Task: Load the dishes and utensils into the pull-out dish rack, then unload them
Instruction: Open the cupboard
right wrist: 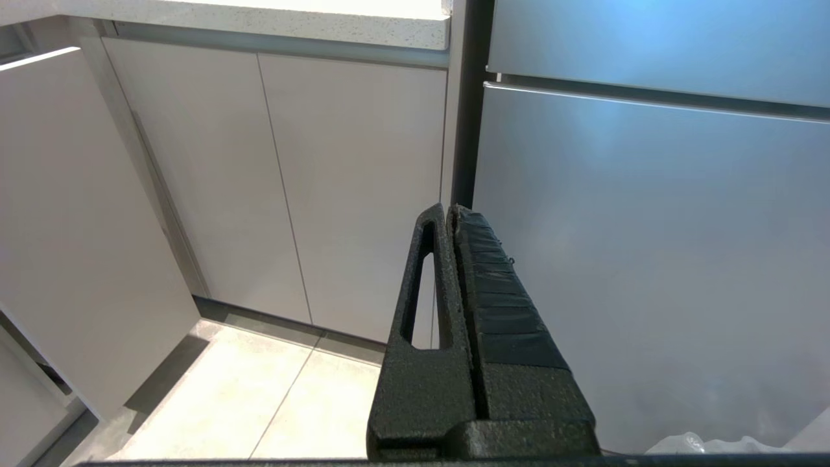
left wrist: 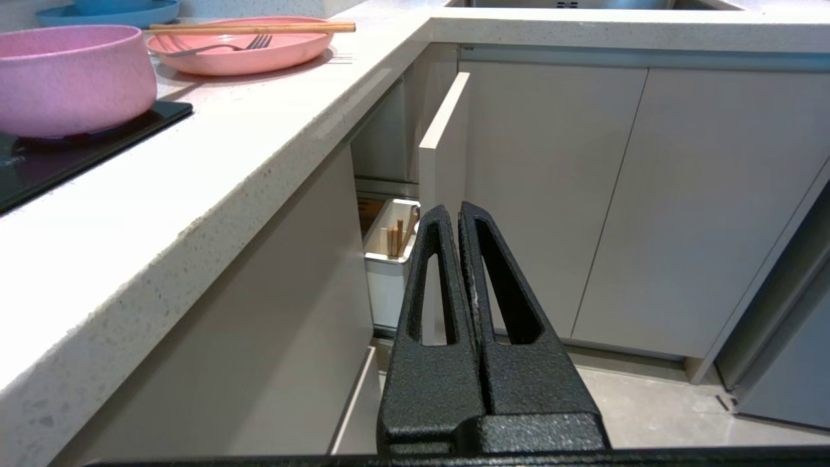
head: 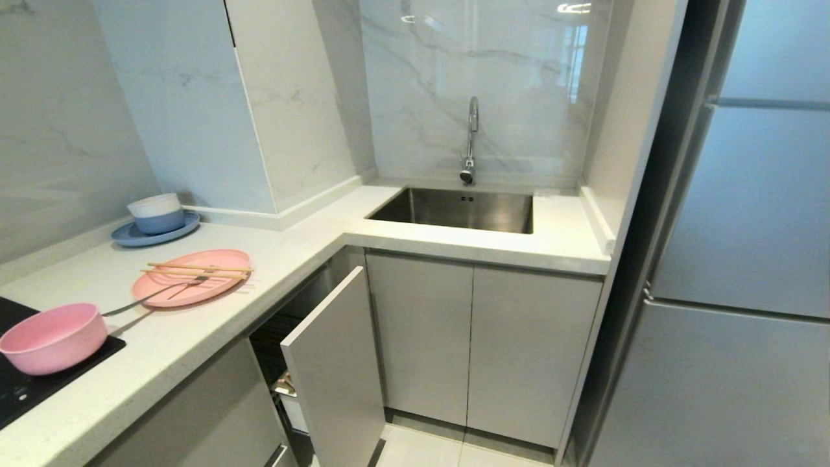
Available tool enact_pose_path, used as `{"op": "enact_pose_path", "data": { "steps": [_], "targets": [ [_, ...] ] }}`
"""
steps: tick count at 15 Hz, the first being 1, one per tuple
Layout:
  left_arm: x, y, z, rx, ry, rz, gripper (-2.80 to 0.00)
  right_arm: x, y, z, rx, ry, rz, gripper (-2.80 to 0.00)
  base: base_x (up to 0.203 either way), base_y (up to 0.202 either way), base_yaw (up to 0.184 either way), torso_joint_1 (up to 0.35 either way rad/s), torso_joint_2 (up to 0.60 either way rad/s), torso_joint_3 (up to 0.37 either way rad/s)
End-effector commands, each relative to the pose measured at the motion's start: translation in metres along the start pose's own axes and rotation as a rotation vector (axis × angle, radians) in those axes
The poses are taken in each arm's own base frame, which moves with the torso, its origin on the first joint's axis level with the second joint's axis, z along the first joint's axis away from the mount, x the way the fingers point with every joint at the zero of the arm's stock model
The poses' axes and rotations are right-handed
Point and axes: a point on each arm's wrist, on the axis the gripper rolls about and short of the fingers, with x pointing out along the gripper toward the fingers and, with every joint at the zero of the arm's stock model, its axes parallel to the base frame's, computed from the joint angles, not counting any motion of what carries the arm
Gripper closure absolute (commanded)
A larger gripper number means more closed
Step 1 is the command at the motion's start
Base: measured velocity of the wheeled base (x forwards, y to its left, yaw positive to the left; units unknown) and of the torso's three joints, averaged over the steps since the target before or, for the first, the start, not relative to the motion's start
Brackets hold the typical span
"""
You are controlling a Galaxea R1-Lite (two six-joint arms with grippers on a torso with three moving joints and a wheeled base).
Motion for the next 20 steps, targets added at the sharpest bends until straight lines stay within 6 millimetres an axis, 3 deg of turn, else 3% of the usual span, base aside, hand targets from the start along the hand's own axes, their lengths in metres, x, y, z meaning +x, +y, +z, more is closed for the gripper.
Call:
{"op": "enact_pose_path", "data": {
  "steps": [1,2,4,7,10,12,14,17,20],
  "targets": [
    [0.001,0.000,-0.001,0.012,0.005,-0.001,0.00,0.000,0.000,0.000,-0.001,0.000,0.001,0.00,0.000,0.000,0.000,0.000,0.00,0.000],
    [0.000,0.000,0.002,0.018,-0.015,-0.001,0.00,0.000,0.000,0.000,-0.001,0.000,0.001,0.00,0.000,0.000,0.000,0.000,0.00,0.000],
    [-0.009,0.001,0.031,0.021,-0.113,0.002,0.00,0.000,0.000,0.000,0.000,0.000,0.001,0.00,0.000,0.000,0.000,0.000,0.00,0.000],
    [-0.026,0.002,0.095,0.031,-0.197,0.001,0.00,0.000,0.000,0.000,-0.001,0.000,0.001,0.00,0.000,0.000,0.000,0.000,0.00,0.000],
    [-0.007,0.005,0.170,0.049,-0.157,0.016,0.00,0.000,0.000,0.000,0.000,0.000,0.001,0.00,0.000,0.000,0.000,0.000,0.00,0.000],
    [0.024,0.007,0.207,0.069,-0.067,0.040,0.00,0.000,0.000,0.000,0.000,0.000,0.001,0.00,0.000,0.000,0.000,0.000,0.00,0.000],
    [0.067,0.009,0.228,0.092,0.074,0.035,0.00,0.000,0.000,0.000,0.000,0.000,0.001,0.00,0.000,0.000,0.000,0.000,0.00,0.000],
    [0.147,0.007,0.236,0.109,0.260,-0.009,0.00,0.000,0.000,0.000,-0.001,0.000,0.001,0.00,0.000,0.000,0.000,0.000,0.00,0.000],
    [0.229,-0.003,0.227,0.122,0.428,-0.062,0.00,0.000,0.000,0.000,-0.001,0.000,0.000,0.00,0.000,0.000,0.000,0.000,0.00,0.000]
  ]
}}
